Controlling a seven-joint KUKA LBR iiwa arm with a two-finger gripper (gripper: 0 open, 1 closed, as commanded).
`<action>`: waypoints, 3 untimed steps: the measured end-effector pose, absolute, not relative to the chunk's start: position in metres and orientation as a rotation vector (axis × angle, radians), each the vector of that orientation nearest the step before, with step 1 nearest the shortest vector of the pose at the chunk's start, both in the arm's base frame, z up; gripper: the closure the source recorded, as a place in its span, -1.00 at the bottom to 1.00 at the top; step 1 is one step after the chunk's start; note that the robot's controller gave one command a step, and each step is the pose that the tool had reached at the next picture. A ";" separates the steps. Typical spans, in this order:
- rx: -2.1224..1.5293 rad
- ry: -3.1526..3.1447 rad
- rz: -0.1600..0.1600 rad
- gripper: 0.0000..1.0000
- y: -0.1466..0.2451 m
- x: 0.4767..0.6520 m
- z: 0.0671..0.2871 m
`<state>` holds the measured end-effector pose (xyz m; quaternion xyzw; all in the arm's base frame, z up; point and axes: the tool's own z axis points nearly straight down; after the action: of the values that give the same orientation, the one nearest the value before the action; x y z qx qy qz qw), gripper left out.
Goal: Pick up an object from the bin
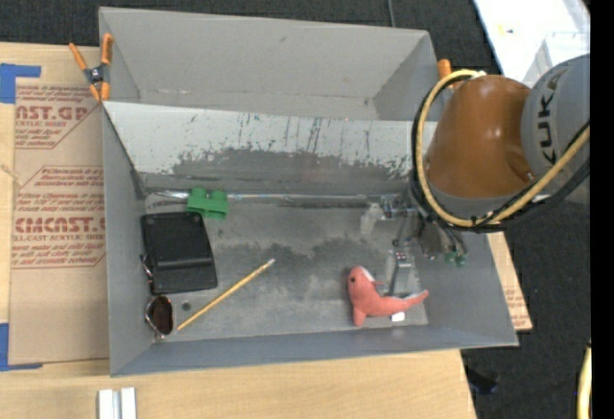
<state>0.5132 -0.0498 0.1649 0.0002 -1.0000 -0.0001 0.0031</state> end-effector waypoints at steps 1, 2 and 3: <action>0.002 -3.142 0.001 -1.00 -0.050 0.515 0.168; 0.056 -3.142 0.001 -1.00 -0.056 0.498 0.147; 0.330 -3.131 0.002 -1.00 -0.069 0.491 0.096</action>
Offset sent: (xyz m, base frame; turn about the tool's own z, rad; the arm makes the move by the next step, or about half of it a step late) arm -0.0215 -0.0091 -0.0243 -0.0452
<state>0.4907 -0.0691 0.0958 0.1047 -0.9945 0.0006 -0.0032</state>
